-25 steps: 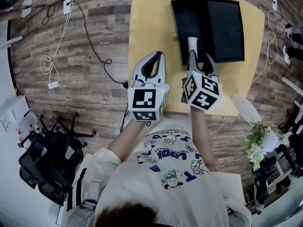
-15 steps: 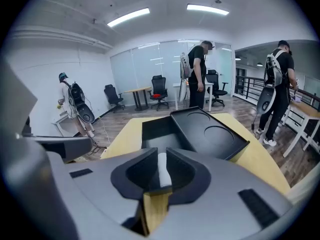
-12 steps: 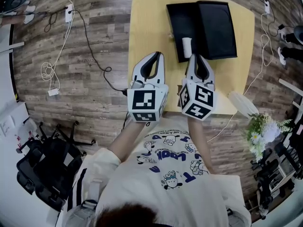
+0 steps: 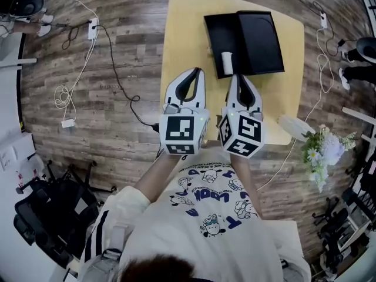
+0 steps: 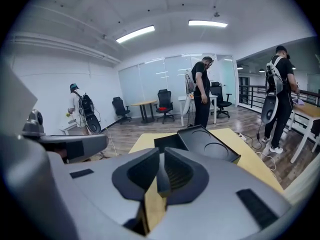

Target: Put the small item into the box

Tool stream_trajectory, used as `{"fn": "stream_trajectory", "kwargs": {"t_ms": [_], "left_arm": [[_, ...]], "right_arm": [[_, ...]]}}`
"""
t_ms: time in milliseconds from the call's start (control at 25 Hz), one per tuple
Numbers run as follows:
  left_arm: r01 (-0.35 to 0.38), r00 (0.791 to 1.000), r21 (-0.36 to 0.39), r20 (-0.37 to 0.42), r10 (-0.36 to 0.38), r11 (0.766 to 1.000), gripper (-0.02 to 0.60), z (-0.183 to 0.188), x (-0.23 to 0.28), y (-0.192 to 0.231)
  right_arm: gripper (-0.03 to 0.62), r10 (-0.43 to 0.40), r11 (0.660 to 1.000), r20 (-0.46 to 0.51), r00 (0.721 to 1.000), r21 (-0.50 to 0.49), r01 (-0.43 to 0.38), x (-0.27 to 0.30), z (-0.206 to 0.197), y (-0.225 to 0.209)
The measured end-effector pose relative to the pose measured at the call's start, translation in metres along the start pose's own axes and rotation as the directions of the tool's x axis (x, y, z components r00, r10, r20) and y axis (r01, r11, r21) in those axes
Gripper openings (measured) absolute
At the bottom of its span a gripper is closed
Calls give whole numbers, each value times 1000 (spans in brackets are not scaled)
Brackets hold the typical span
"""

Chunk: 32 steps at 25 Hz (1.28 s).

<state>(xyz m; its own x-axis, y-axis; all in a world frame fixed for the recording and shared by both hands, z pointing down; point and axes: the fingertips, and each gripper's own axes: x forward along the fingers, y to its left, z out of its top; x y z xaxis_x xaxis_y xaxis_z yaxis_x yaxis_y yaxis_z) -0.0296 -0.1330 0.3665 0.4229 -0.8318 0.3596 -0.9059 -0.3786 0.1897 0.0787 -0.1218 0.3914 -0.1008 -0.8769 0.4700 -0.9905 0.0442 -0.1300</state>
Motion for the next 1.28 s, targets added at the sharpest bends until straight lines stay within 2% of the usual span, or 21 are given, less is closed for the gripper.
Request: {"fn": "stream_trajectory", "kwargs": {"t_ms": [640, 920, 1280], "left_arm": [[-29, 987, 39, 159, 23, 999, 21, 38, -45, -26], [-48, 983, 40, 179, 40, 998, 21, 45, -59, -30], [-34, 981, 48, 193, 24, 998, 21, 47, -62, -40]], "right_arm": [[46, 69, 997, 159, 985, -46, -63, -52, 42, 16], [44, 92, 995, 183, 979, -51, -84, -66, 48, 18], [43, 101, 994, 192, 976, -58, -91, -70, 49, 17]]}}
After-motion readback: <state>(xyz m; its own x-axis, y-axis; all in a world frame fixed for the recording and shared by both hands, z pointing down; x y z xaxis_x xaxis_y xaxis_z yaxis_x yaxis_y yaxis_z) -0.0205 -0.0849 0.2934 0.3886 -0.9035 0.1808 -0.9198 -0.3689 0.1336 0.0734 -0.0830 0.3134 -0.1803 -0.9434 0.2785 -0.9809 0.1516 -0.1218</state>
